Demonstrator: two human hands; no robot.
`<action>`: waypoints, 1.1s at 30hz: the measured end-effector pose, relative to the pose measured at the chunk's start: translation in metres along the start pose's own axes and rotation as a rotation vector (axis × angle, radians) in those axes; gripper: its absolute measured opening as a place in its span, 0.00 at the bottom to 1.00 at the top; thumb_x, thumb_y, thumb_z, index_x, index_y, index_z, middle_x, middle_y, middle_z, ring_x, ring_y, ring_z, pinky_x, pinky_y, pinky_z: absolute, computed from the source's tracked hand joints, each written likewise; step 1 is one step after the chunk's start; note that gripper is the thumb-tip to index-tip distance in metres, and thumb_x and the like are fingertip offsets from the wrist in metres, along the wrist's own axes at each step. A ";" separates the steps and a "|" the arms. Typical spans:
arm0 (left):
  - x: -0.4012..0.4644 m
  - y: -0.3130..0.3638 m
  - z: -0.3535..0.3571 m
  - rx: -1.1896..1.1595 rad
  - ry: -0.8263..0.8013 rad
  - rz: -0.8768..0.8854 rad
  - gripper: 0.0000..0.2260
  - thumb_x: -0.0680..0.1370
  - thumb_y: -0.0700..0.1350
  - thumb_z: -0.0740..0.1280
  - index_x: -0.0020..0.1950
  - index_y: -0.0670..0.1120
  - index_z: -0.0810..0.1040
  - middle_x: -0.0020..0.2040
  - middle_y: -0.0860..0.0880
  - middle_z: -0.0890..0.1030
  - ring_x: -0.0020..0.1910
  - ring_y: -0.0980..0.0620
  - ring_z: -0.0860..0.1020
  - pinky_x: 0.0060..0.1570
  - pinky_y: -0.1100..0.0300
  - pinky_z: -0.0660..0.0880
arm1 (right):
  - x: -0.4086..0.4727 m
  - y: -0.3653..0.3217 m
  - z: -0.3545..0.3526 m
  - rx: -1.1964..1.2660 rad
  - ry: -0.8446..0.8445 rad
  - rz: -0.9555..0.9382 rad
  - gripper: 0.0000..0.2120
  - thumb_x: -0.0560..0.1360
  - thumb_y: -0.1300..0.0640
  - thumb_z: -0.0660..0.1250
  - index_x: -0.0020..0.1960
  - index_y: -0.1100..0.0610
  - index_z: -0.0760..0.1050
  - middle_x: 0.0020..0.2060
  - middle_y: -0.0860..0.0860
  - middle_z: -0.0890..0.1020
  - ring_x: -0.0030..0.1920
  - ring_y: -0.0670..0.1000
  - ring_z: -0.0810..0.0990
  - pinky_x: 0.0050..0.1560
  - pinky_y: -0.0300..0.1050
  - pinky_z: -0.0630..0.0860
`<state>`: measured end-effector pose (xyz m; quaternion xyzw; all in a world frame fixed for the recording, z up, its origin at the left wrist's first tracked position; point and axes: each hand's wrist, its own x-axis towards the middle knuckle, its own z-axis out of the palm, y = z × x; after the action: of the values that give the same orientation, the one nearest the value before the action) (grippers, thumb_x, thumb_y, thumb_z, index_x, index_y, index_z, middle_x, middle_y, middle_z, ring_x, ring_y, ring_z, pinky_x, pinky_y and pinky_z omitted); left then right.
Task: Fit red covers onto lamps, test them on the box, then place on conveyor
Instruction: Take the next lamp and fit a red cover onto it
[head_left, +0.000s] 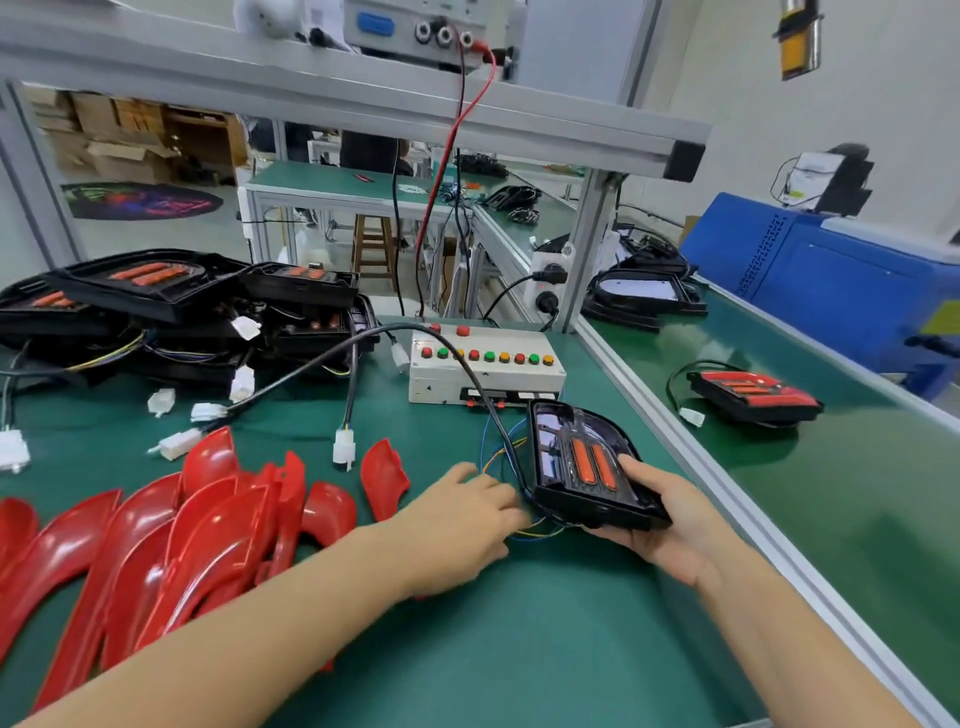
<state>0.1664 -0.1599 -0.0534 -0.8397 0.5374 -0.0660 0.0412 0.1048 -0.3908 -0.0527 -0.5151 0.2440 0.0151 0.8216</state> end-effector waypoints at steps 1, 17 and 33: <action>-0.002 -0.005 0.001 0.020 0.028 -0.010 0.17 0.80 0.47 0.57 0.70 0.52 0.66 0.63 0.51 0.72 0.65 0.48 0.67 0.68 0.53 0.54 | 0.000 -0.002 -0.002 -0.019 -0.002 -0.008 0.13 0.79 0.56 0.61 0.51 0.61 0.82 0.49 0.60 0.85 0.42 0.57 0.86 0.35 0.53 0.82; -0.015 -0.050 -0.012 0.179 -0.064 -0.326 0.18 0.76 0.39 0.58 0.62 0.53 0.76 0.64 0.52 0.72 0.71 0.48 0.59 0.72 0.42 0.41 | 0.001 -0.030 -0.015 -0.167 0.034 -0.002 0.10 0.78 0.57 0.63 0.49 0.61 0.80 0.41 0.59 0.86 0.35 0.56 0.85 0.29 0.52 0.81; 0.018 -0.019 -0.012 0.152 -0.013 -0.212 0.16 0.73 0.35 0.61 0.55 0.51 0.78 0.52 0.49 0.77 0.58 0.46 0.69 0.68 0.48 0.51 | -0.001 -0.039 -0.019 -0.056 -0.015 -0.086 0.13 0.78 0.57 0.61 0.45 0.60 0.83 0.41 0.58 0.86 0.35 0.55 0.85 0.30 0.53 0.82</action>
<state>0.1891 -0.1680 -0.0381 -0.8867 0.4387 -0.1051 0.1009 0.1071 -0.4249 -0.0258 -0.5477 0.2151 -0.0096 0.8085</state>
